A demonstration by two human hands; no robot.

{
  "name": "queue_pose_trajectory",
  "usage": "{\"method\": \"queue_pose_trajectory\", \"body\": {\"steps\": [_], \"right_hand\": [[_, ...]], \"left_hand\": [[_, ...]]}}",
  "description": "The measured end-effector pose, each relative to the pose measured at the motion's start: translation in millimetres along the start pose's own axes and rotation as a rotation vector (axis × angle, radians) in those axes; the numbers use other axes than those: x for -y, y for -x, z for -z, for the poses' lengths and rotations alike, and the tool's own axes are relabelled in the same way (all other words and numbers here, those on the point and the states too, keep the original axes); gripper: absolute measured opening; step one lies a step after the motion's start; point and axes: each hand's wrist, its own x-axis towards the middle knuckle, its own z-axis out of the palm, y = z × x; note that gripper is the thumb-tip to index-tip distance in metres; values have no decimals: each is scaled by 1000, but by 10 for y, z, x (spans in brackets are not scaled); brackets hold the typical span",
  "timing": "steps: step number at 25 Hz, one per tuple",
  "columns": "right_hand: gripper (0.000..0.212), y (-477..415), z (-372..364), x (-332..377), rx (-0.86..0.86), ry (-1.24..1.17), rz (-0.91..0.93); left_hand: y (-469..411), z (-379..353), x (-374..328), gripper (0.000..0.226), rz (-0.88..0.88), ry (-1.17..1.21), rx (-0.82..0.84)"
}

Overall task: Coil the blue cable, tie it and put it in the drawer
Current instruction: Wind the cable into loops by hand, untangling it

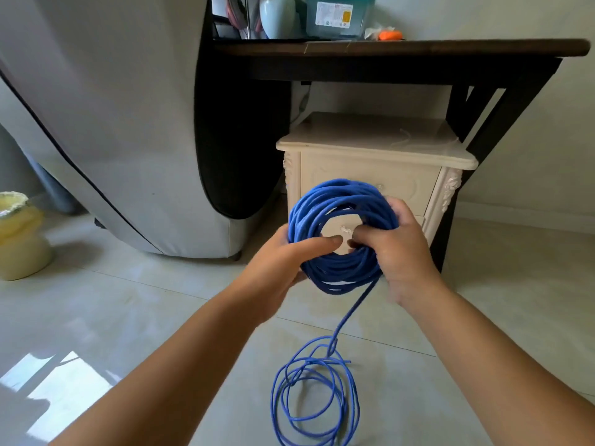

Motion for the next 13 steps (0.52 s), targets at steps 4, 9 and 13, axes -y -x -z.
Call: {"method": "queue_pose_trajectory", "body": {"steps": [4, 9, 13], "right_hand": [[47, 122, -46, 32, 121, 679, 275], [58, 300, -194, -8, 283, 993, 536], [80, 281, -87, 49, 384, 768, 413]], "left_hand": [[-40, 161, 18, 112, -266, -575, -11], [-113, 193, 172, 112, -466, -1023, 34], [-112, 235, 146, 58, -454, -894, -96]]}}
